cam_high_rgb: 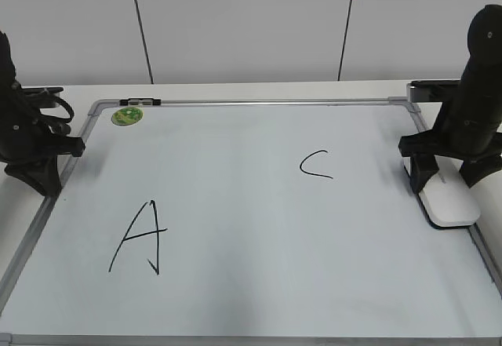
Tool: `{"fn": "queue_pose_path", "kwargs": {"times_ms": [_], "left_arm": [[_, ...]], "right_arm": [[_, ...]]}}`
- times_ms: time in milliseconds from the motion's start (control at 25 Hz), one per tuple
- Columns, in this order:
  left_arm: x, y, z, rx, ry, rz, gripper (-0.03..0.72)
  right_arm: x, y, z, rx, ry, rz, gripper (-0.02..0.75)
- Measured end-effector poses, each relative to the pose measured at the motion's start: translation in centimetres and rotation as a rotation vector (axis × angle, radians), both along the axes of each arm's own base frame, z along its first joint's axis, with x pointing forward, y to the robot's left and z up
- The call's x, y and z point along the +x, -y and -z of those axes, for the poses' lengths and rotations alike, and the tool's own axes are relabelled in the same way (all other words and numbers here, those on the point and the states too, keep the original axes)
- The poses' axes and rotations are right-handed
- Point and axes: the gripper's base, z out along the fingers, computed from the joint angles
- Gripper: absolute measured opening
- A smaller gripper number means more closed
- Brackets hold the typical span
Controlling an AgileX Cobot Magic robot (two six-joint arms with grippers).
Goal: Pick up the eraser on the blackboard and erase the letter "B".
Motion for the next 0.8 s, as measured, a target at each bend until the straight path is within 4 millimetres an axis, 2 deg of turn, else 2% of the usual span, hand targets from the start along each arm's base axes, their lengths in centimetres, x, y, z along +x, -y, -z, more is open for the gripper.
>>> {"fn": "queue_pose_path", "kwargs": {"times_ms": [320,600,800], "left_arm": [[0.0,0.0,0.0,0.000,0.000,0.000,0.022],[0.0,0.0,0.0,0.000,0.000,0.000,0.022],[0.0,0.0,-0.1,0.004,0.004,0.003,0.035]], "right_arm": [[0.4,-0.1,-0.6,0.009,0.018,0.013,0.643],[1.7,-0.2,-3.6,0.014,0.041,0.018,0.659],[1.7,-0.2,-4.2,0.010,0.015,0.017,0.660]]}}
